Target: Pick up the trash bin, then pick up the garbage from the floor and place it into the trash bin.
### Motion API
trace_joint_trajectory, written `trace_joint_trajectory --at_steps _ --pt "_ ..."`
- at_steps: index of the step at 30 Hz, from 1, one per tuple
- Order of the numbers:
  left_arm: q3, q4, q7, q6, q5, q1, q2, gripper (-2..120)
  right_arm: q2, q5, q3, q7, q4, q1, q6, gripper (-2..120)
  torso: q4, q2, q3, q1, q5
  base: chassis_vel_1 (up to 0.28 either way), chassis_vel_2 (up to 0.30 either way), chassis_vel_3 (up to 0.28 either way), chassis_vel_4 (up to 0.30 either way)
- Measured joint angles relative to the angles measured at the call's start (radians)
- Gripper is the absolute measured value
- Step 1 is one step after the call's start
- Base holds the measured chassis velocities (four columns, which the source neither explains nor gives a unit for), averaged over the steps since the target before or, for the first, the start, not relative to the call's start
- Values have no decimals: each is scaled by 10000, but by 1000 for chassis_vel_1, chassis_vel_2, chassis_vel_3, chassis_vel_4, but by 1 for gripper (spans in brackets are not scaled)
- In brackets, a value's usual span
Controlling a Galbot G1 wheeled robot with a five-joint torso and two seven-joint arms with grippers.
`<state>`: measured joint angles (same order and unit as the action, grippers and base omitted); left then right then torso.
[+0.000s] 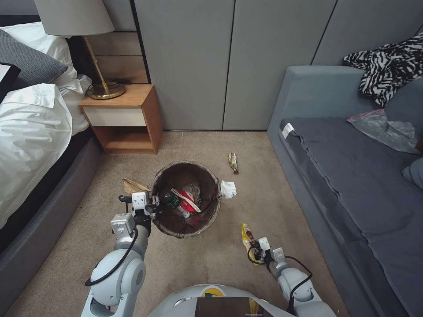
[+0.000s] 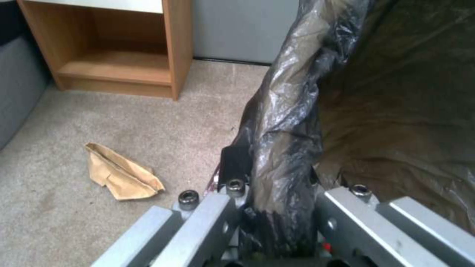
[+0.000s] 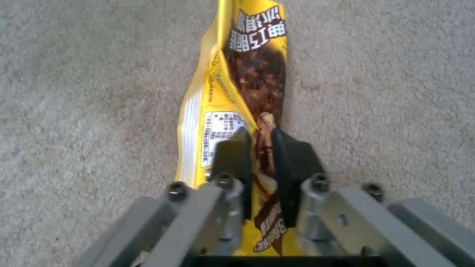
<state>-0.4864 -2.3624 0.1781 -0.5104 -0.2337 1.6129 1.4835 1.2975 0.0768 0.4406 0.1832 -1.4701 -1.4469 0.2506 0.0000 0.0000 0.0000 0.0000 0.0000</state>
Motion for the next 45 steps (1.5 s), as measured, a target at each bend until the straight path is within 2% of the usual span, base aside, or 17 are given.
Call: trace_joint_trajectory --at_steps 1,3,23,29,34,36,38,39,40,42,43,45 --pt "3 -4 0 0 2 2 2 2 3 1 0 1 14 0 -33 2 0 0 0 0 0 0 0 0 0" --pt "3 -6 0 0 2 3 2 2 5 2 1 2 27 0 -59 0 0 0 0 0 0 0 0 0 0" --pt "28 -11 -9 6 16 3 14 2 35 -90 69 -131 102 -35 -547 0 0 0 0 0 0 0 0 0 0" --pt "28 27 -10 26 26 1 26 2 117 -51 161 -601 -775 -274 -942 0 0 0 0 0 1 0 0 0 0" --pt "92 71 -9 38 84 6 42 2 230 -25 262 -1028 -2196 -676 -1714 0 0 0 0 0 -1 0 0 0 0" --pt "93 72 -9 39 86 6 42 2 232 -26 263 -1035 -2222 -684 -1733 0 0 0 0 0 -1 0 0 0 0" --pt "97 74 -7 43 100 17 42 2 334 -12 203 -1149 -2958 -856 -2719 0 -1 0 0 0 -2 0 0 0 0" --pt "97 74 -7 43 100 17 42 2 334 -12 203 -1149 -2958 -856 -2719 0 -1 0 0 0 -2 0 0 0 0" --pt "98 74 -8 44 101 18 41 2 363 36 161 -1146 -3096 -857 -3136 0 -1 0 0 0 -1 0 0 0 0" --pt "117 81 -4 46 108 29 41 2 417 241 44 -926 -3454 -825 -4100 0 0 0 0 0 -1 0 0 0 0" --pt "117 81 -4 46 108 29 41 2 417 241 44 -926 -3454 -825 -4100 0 0 0 0 0 -1 0 0 0 0" --pt "244 114 10 43 110 43 41 2 448 508 -89 -384 -3956 -744 -5019 0 1 0 0 0 -1 0 0 0 0"
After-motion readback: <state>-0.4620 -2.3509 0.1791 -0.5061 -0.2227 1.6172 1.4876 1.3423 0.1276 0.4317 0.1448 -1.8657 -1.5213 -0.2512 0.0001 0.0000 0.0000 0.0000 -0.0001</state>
